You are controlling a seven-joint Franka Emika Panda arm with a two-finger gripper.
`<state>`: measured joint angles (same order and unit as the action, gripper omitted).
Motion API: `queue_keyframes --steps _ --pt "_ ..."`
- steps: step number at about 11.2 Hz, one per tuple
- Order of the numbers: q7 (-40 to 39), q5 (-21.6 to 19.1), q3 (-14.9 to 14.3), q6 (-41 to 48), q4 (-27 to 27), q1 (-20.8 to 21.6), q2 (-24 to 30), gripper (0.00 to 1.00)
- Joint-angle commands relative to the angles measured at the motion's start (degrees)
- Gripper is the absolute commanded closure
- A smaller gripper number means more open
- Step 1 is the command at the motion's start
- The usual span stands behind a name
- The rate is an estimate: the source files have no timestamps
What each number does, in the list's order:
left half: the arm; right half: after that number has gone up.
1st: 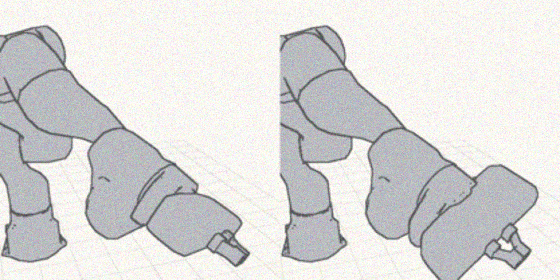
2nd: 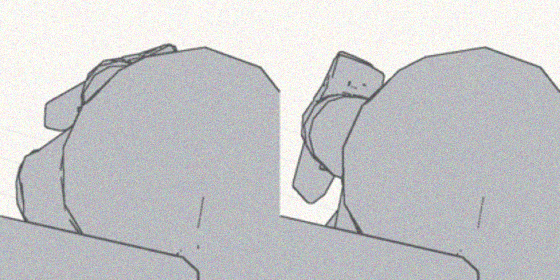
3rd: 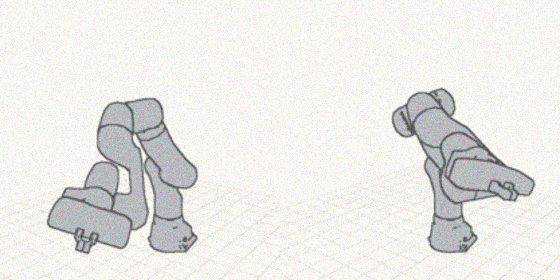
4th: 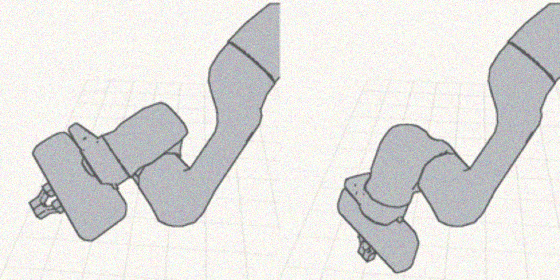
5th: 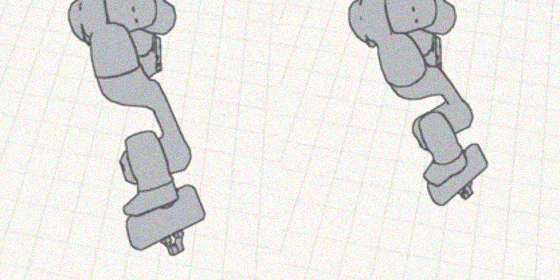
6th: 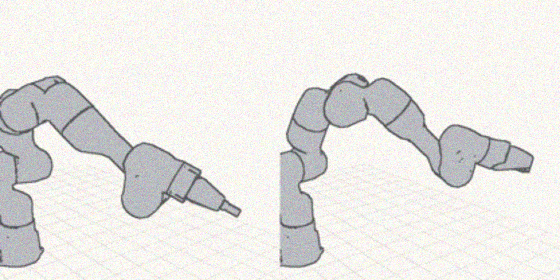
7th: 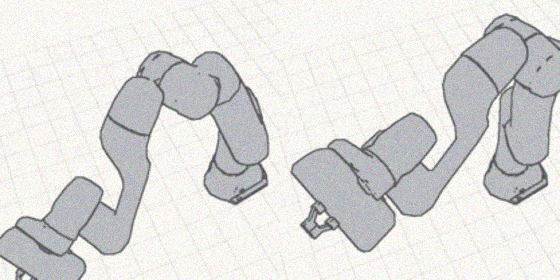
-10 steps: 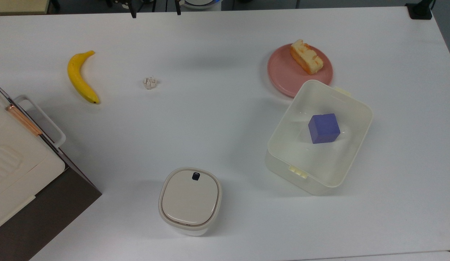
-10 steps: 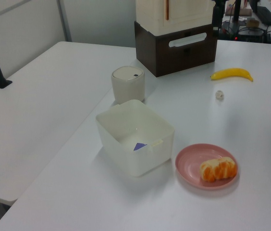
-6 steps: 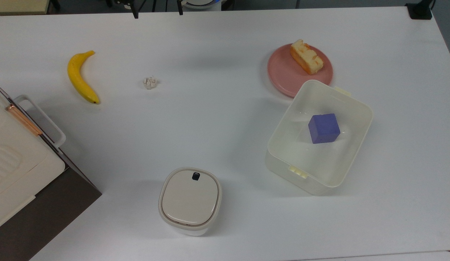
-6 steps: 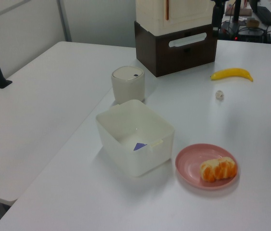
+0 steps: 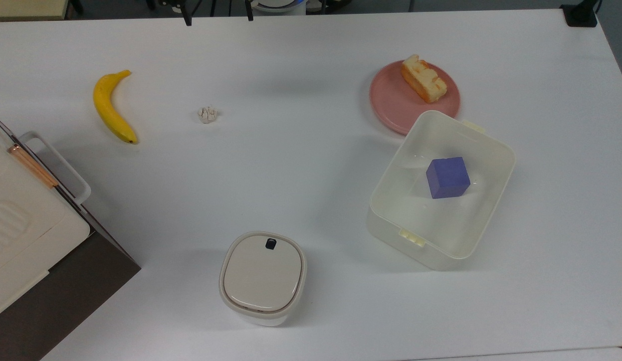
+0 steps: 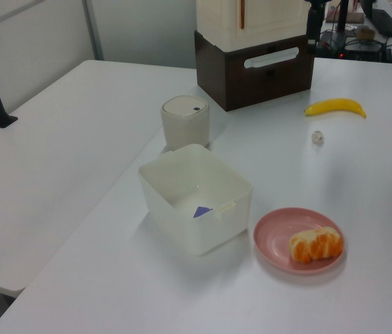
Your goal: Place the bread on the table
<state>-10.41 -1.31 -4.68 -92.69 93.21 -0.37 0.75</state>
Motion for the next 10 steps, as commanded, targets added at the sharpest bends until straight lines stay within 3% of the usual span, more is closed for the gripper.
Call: queue_keyframes --steps 1,10 --pt "-1.28 -1.59 -0.59 0.85 -0.67 0.19 0.13 0.00" --pt "-1.55 -1.68 -0.94 1.11 -1.46 -0.07 0.13 0.00"
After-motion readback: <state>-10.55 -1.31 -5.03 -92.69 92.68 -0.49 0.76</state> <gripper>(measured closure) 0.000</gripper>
